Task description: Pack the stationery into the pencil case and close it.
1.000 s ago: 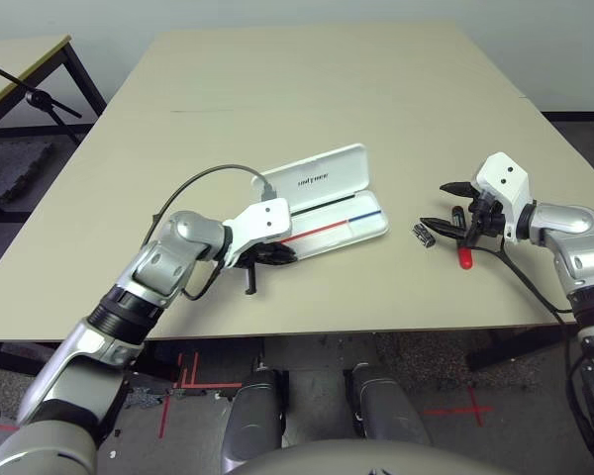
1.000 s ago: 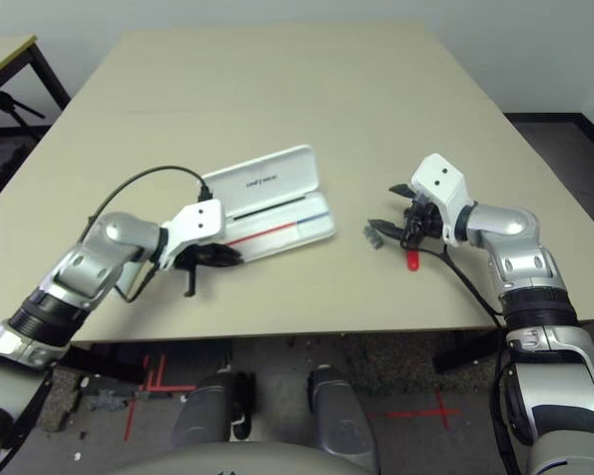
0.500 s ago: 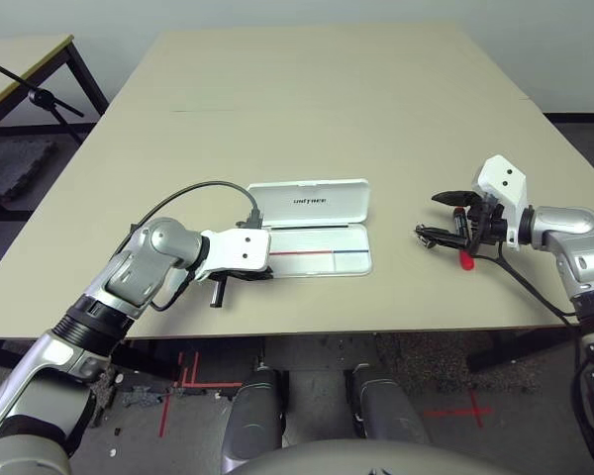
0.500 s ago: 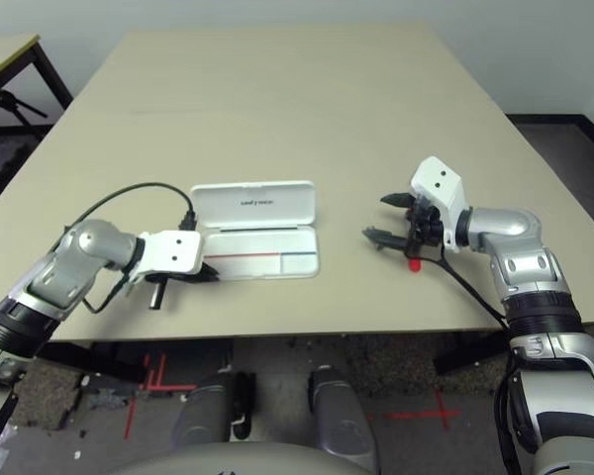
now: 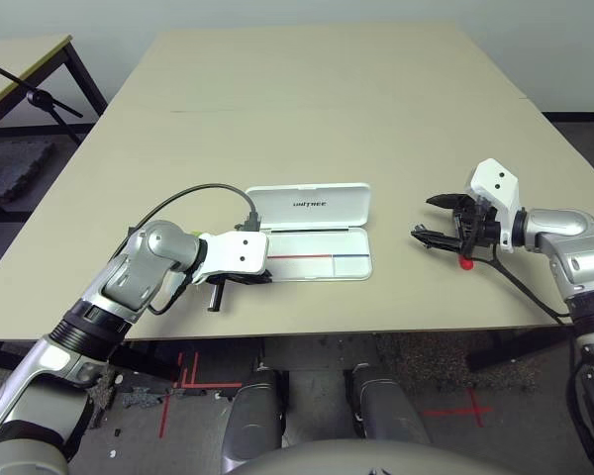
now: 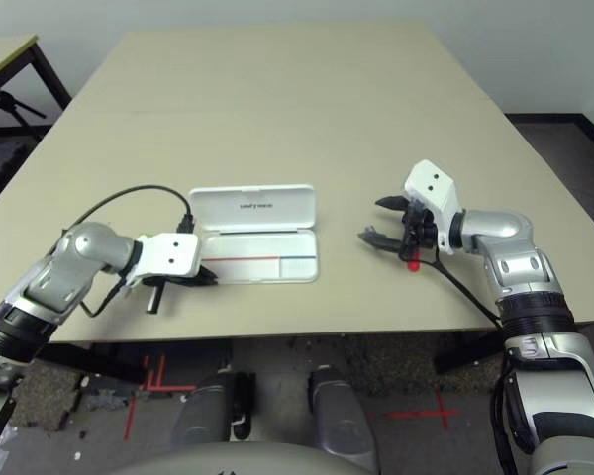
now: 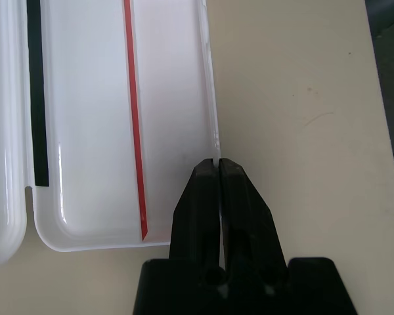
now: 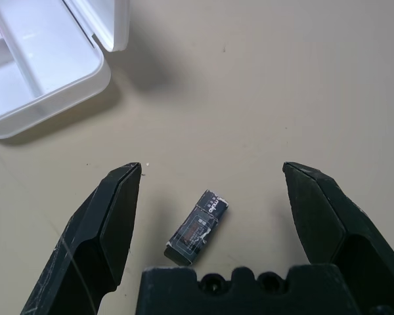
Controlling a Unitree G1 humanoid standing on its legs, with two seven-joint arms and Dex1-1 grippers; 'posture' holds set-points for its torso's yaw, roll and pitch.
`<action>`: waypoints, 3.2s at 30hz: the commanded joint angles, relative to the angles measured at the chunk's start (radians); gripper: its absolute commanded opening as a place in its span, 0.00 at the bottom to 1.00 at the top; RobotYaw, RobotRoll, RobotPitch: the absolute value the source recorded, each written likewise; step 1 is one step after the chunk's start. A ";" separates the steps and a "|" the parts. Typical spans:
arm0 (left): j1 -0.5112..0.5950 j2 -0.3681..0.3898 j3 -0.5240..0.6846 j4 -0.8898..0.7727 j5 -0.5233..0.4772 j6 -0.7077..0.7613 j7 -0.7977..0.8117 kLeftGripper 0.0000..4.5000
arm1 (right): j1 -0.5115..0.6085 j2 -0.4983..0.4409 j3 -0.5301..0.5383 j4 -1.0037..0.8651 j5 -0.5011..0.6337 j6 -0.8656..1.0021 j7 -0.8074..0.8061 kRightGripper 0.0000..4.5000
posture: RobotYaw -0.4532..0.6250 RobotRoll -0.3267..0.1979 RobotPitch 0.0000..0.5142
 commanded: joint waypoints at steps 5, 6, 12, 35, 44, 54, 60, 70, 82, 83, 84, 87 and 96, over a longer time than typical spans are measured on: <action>0.038 0.020 -0.011 -0.025 0.014 0.034 -0.012 0.00 | -0.003 0.021 0.026 0.017 -0.015 -0.017 0.001 1.00 | 0.38 0.62 0.19; 0.039 0.022 -0.011 -0.028 0.015 0.038 -0.012 0.00 | -0.005 0.023 0.028 0.020 -0.016 -0.019 0.001 1.00 | 0.38 0.62 0.19; 0.047 0.028 -0.006 -0.050 0.016 0.071 -0.005 0.33 | -0.015 0.033 0.039 0.033 -0.020 -0.030 -0.005 1.00 | 0.39 0.62 0.18; 0.072 0.083 0.191 -0.269 -0.218 0.126 -0.035 0.99 | -0.008 -0.014 -0.013 -0.112 0.066 0.105 0.030 1.00 | 0.40 0.62 0.17; 0.034 0.039 0.329 -0.243 -0.358 0.086 -0.013 0.99 | -0.003 0.028 -0.131 -0.394 0.150 0.540 -0.271 1.00 | 0.39 0.62 0.19; 0.016 0.011 0.322 -0.251 -0.401 0.101 0.016 0.99 | -0.055 0.006 -0.134 -0.591 0.177 1.146 -0.529 1.00 | 0.36 0.62 0.20; 0.006 -0.010 0.296 -0.244 -0.389 0.094 0.023 0.99 | -0.020 0.036 -0.190 -0.574 0.119 1.282 -0.696 1.00 | 0.34 0.62 0.22; -0.023 -0.037 0.248 -0.212 -0.369 0.070 0.009 0.99 | 0.104 0.051 -0.269 -0.516 0.059 1.211 -0.813 1.00 | 0.31 0.62 0.23; -0.050 -0.039 0.222 -0.191 -0.353 0.052 0.003 0.99 | 0.079 0.121 -0.264 -0.500 0.076 1.170 -0.824 1.00 | 0.31 0.62 0.20; -0.049 -0.038 0.222 -0.193 -0.352 0.053 0.004 0.99 | 0.075 0.125 -0.260 -0.497 0.076 1.166 -0.825 1.00 | 0.31 0.62 0.20; -0.048 -0.037 0.223 -0.196 -0.352 0.054 0.005 0.99 | 0.073 0.127 -0.255 -0.494 0.074 1.160 -0.826 1.00 | 0.31 0.62 0.20; -0.043 -0.031 0.228 -0.204 -0.351 0.060 0.007 0.99 | 0.066 0.115 -0.251 -0.484 0.074 1.150 -0.819 1.00 | 0.32 0.62 0.20; -0.033 -0.022 0.228 -0.219 -0.354 0.068 0.012 0.99 | 0.000 0.003 -0.263 -0.419 0.088 1.098 -0.753 1.00 | 0.32 0.62 0.21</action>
